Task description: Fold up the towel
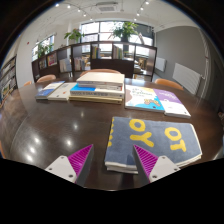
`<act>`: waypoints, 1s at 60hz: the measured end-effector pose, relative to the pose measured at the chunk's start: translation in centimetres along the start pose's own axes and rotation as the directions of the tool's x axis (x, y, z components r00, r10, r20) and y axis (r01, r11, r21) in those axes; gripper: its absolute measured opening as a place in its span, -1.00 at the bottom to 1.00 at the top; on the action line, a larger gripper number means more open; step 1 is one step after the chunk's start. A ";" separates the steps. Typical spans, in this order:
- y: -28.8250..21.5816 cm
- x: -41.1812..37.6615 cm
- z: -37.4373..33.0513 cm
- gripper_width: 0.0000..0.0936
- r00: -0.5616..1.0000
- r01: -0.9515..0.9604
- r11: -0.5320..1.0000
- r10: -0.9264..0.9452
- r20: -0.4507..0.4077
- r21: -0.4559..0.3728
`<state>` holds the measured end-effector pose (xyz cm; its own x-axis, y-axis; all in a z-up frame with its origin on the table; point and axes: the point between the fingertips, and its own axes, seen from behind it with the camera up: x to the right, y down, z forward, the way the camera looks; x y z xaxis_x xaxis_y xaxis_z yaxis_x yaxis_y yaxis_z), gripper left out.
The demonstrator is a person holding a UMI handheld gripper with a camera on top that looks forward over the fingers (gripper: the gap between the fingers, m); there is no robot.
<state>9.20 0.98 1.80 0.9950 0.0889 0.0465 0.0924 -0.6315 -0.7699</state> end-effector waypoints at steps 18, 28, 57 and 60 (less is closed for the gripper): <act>-0.8 3.0 5.1 -0.41 0.993 -0.013 1.000 0.011 -0.118 -0.017; -0.7 4.1 5.2 -0.85 0.988 0.031 0.999 -0.037 -0.151 -0.039; -8.9 21.6 -5.3 -0.88 0.963 -0.115 0.987 0.140 -0.231 0.116; -8.1 24.9 -5.3 -0.88 0.959 -0.128 0.986 0.151 -0.238 0.110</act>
<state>33.41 4.28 12.58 0.9779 -0.1935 0.0797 -0.0407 -0.5492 -0.8347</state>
